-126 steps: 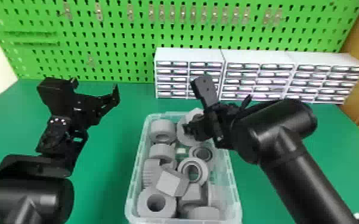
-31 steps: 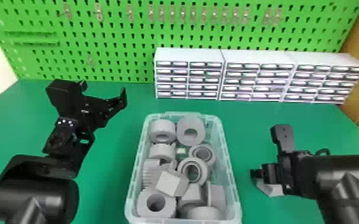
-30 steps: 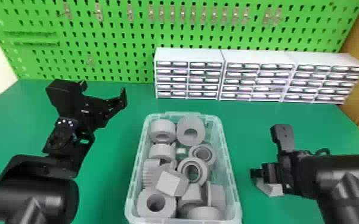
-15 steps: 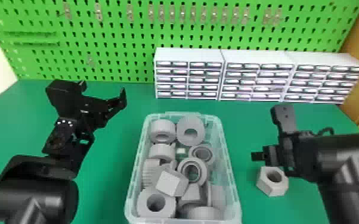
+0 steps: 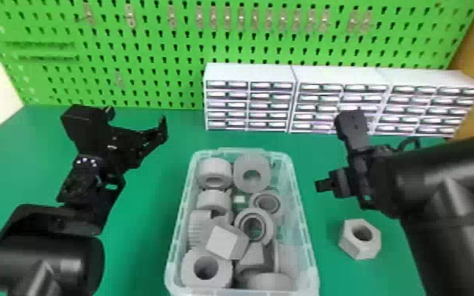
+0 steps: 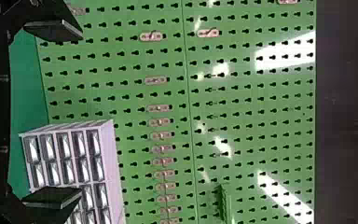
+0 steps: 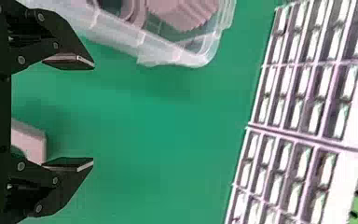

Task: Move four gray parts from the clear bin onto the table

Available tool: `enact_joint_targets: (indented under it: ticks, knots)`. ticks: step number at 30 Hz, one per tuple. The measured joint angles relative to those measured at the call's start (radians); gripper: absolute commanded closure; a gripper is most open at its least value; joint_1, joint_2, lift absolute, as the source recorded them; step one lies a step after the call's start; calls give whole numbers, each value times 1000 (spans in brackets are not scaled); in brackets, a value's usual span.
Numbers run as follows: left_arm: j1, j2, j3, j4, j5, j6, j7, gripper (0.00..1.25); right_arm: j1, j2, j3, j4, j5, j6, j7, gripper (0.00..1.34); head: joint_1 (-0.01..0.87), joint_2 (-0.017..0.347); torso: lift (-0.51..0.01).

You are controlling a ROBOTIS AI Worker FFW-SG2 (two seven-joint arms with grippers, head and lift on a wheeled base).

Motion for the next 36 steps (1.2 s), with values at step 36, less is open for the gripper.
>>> enact_joint_targets:
  ticks: [36]
  knots:
    - [-3,0,-12,10,2,0,0,113,-50,21,183,24,-112,15,0,525,678,34,-50]
